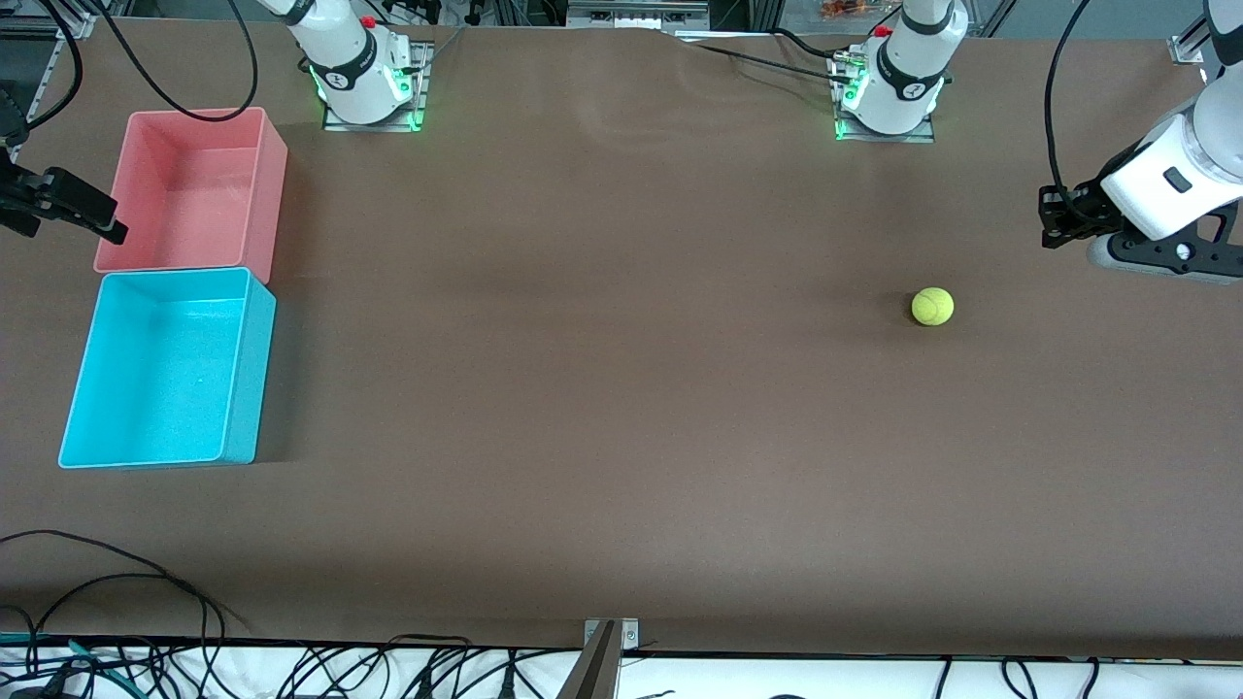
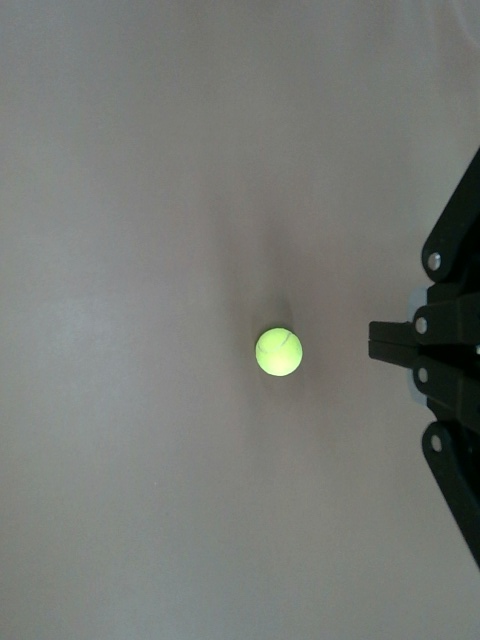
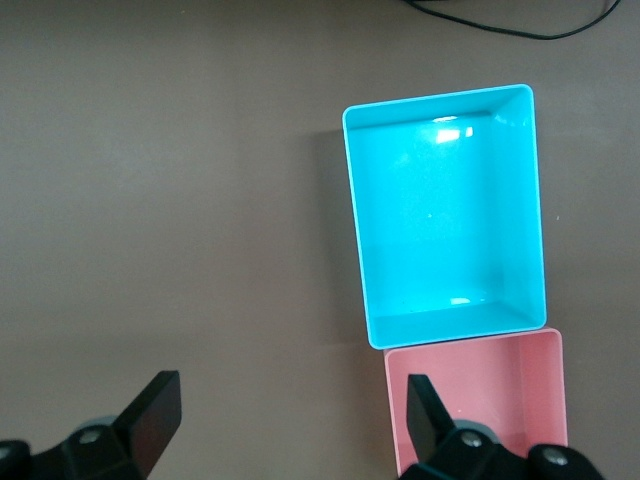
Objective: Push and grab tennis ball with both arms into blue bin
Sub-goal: 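Move the left gripper down behind the tennis ball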
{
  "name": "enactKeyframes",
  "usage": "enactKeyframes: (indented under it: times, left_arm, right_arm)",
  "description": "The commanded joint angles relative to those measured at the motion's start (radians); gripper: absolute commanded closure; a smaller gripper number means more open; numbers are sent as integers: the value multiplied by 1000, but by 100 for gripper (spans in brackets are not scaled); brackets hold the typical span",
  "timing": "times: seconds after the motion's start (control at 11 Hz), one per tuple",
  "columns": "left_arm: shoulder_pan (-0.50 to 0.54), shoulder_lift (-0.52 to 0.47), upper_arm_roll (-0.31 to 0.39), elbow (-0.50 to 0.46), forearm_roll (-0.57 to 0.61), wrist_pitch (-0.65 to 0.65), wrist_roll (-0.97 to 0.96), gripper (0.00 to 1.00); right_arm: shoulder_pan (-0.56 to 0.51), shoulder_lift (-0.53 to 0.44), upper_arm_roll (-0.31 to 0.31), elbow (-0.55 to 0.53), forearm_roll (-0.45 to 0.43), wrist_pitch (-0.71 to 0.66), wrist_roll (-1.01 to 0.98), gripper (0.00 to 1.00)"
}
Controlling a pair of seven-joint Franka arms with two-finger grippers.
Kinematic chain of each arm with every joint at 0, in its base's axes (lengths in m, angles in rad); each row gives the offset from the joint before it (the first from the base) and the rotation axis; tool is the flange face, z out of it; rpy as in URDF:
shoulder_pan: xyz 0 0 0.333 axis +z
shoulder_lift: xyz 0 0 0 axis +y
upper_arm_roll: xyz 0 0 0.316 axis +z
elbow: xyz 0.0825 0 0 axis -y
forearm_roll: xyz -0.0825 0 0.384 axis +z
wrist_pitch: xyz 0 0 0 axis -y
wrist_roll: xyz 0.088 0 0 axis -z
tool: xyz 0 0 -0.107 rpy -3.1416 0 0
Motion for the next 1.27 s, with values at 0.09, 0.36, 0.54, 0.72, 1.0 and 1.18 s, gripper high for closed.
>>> enactKeyframes:
  times: [0.09,0.36,0.54,0.72,1.0,1.18]
  left_arm:
    - [23,-8,4,-49,-8,23,257,100]
    - [23,-33,2,-129,30,89,456,100]
    - [23,-100,-1,-276,36,232,584,100]
    - [24,-143,-1,-395,42,355,731,100]
    - [26,-185,-3,-524,88,461,973,100]
    - [49,-194,-4,-594,114,541,1131,100]
  right_arm:
    - [2,3,-4,17,19,-3,9,0]
    - [2,3,-4,17,19,-3,9,0]
    - [2,2,-4,17,19,-3,9,0]
    - [2,2,-4,18,19,-3,9,0]
    - [2,3,-4,17,19,-3,9,0]
    - [2,3,-4,17,21,-2,9,0]
